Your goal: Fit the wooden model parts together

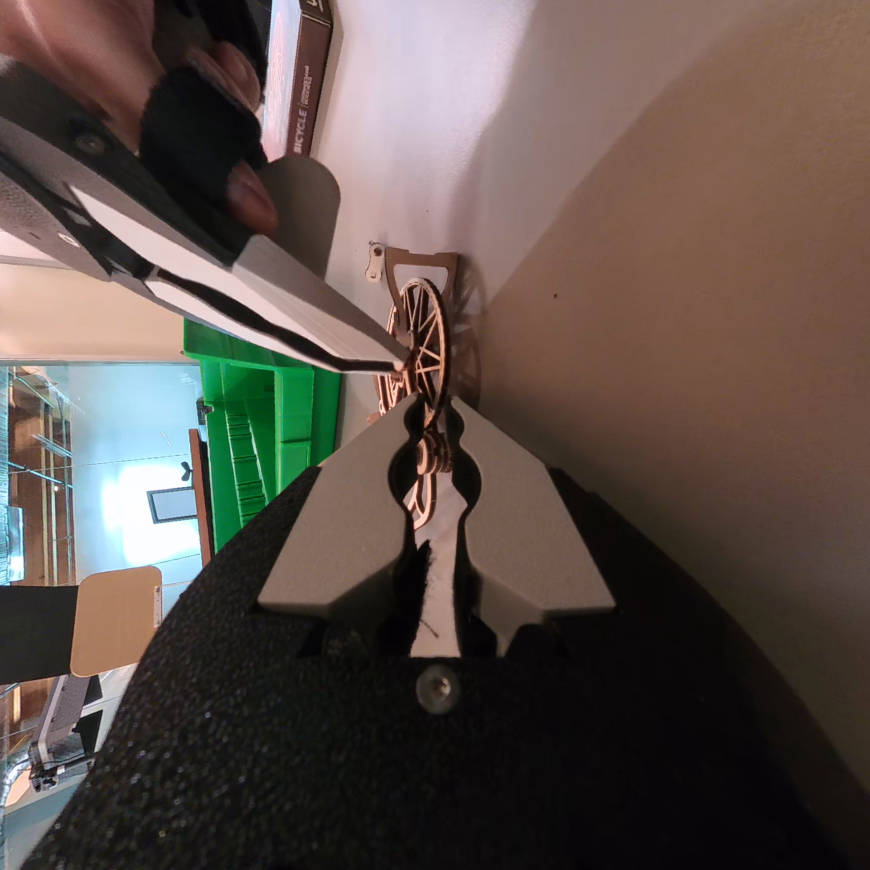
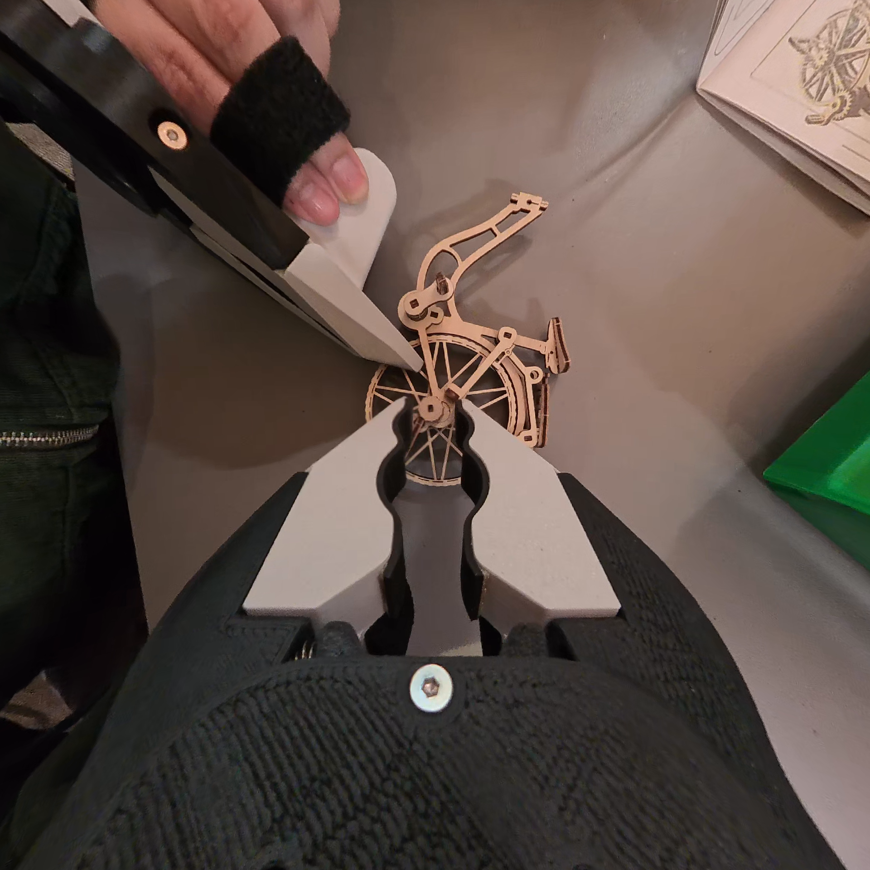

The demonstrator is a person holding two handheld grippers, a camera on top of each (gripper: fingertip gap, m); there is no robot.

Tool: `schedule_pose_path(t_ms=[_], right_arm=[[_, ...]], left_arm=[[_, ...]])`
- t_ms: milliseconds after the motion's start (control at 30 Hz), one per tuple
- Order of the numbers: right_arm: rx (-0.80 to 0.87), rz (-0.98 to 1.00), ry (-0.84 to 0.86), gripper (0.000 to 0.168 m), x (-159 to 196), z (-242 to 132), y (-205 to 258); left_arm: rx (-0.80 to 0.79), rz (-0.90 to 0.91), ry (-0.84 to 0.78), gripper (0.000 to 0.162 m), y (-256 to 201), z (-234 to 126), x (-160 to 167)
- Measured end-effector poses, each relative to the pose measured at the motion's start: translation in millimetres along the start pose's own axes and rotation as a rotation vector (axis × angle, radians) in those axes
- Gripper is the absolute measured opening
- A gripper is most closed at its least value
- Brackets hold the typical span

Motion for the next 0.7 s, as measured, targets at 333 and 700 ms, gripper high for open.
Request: schedule_pose_path(t_ms=[333,700], right_arm=[[-0.067,-0.11,-0.141,0.011,2,-6,-1],[-0.042,-0.162,-0.11,0.0,4,-2,-1]], left_arm=[[-0.002,0.001,-0.003,0.005,0,0,0],[0.0,-0.001,-0.003,0.005,0,0,0]])
Point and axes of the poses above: each gripper's, where its closed fingertips meet, z out along the fingers, x out of its underside, y = z × x across the jaws, the point moved 4 cm from there along -z, back along the fingers, and after that the axes turned 1 degree about y, right-handed, at the moved point
